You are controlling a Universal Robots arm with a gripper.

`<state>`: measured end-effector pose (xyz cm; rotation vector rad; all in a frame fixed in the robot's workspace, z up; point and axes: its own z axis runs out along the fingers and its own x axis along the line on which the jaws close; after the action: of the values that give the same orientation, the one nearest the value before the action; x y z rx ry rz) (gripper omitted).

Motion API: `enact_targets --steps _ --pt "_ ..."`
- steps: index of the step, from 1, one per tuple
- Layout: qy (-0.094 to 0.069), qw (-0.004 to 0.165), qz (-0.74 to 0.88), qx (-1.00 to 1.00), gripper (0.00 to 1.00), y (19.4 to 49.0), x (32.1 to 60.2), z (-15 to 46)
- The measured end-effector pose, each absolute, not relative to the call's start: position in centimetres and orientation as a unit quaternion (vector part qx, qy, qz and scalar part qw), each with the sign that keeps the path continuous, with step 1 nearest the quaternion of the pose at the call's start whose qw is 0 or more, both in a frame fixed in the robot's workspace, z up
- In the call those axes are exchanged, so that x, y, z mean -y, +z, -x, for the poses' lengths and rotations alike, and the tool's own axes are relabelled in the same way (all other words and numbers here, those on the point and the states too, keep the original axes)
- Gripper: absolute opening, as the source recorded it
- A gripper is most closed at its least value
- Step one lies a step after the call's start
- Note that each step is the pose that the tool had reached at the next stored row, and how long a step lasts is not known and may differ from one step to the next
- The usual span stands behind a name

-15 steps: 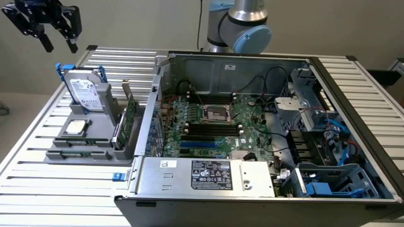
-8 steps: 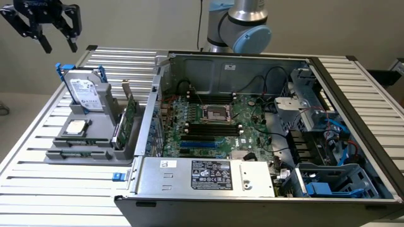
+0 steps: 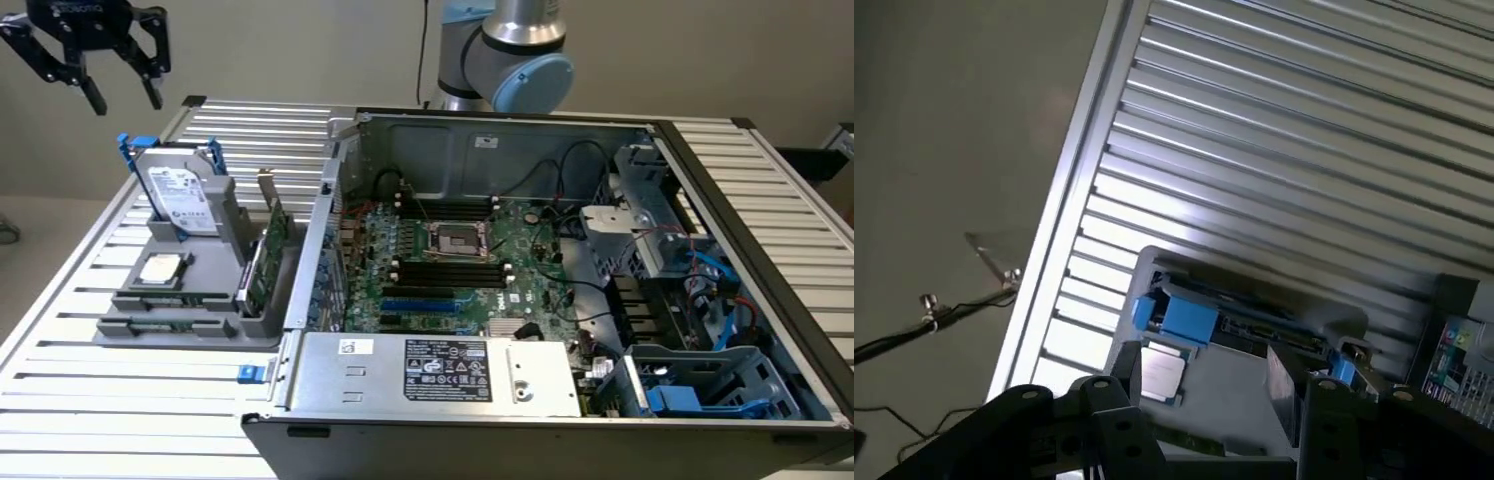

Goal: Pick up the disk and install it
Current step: 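Pick up the disk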

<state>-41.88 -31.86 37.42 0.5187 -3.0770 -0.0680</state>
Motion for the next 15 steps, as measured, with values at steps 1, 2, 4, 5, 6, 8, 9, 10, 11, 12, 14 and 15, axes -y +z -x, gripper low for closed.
enact_targets --steps 1,2,4,5,6,8,9,10,11,12,14,15 --pt "-0.022 0.01 -0.175 0.984 0.62 37.41 31.86 41.88" --pt "-0.022 0.011 -0.184 0.983 0.62 37.38 31.86 41.88" --pt "-0.021 0.011 -0.202 0.979 0.62 37.33 31.86 41.88" --pt "-0.021 0.011 -0.211 0.977 0.62 37.3 31.86 41.88" --pt "-0.021 0.012 -0.22 0.975 0.62 37.27 31.86 41.88" --pt "-0.021 0.012 -0.238 0.971 0.62 37.18 31.86 41.88" --pt "-0.021 0.012 -0.246 0.969 0.62 37.14 31.86 41.88" --pt "-0.021 0.012 -0.255 0.967 0.62 37.1 31.86 41.88" --pt "-0.021 0.012 -0.264 0.964 0.62 37.06 31.86 41.88" --pt "-0.021 0.012 -0.272 0.962 0.62 37.01 31.86 41.88" --pt "-0.021 0.013 -0.29 0.957 0.62 36.93 31.86 41.88" --pt "-0.021 0.013 -0.299 0.954 0.62 36.88 31.86 41.88"
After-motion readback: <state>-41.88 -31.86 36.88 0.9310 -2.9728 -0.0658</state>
